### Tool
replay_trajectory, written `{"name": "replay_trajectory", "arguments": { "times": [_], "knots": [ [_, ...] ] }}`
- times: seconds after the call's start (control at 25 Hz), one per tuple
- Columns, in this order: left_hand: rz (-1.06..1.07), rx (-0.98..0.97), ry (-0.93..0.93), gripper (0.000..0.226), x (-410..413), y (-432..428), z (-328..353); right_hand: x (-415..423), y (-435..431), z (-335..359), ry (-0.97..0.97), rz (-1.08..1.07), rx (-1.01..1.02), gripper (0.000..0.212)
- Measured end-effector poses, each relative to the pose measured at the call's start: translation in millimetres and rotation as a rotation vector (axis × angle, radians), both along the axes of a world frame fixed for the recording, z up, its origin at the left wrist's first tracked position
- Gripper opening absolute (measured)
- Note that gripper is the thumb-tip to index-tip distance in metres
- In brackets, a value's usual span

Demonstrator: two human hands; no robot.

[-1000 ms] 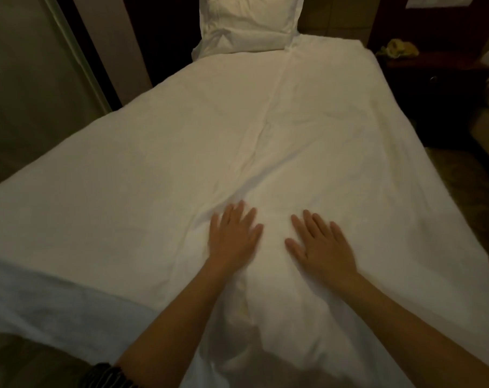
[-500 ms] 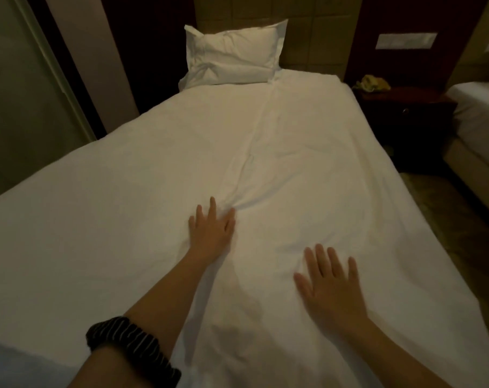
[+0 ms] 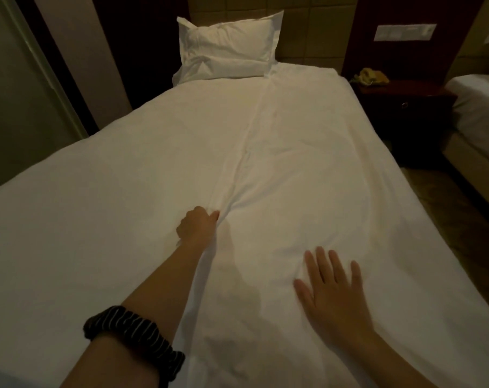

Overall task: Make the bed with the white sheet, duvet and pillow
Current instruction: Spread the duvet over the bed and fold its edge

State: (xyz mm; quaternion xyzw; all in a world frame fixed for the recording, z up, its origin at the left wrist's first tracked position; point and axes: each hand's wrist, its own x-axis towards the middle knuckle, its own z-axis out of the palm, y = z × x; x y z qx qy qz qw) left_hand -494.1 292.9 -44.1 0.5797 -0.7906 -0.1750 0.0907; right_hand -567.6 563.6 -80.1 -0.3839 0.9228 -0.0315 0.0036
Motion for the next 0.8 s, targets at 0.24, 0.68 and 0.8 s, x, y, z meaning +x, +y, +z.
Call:
{"name": "replay_trajectory", "arguments": {
  "times": [0.24, 0.68, 0.8],
  "knots": [
    [0.095, -0.199, 0.038, 0.037, 17.3, -24.3, 2.2, -1.5, -0.4, -2.9, 0.014, 0.001, -0.006, 0.073],
    [-0.611, -0.197, -0.133, 0.088, 32.8, 97.8, -39.8, -47.0, 2.8, 5.0, 0.089, 0.067, 0.007, 0.078],
    [-0.466, -0.159, -0.243, 0.072, 39.9, 77.3, -32.1, -98.8, 71.1, 12.5, 0.093, -0.151, -0.004, 0.086]
  ]
}}
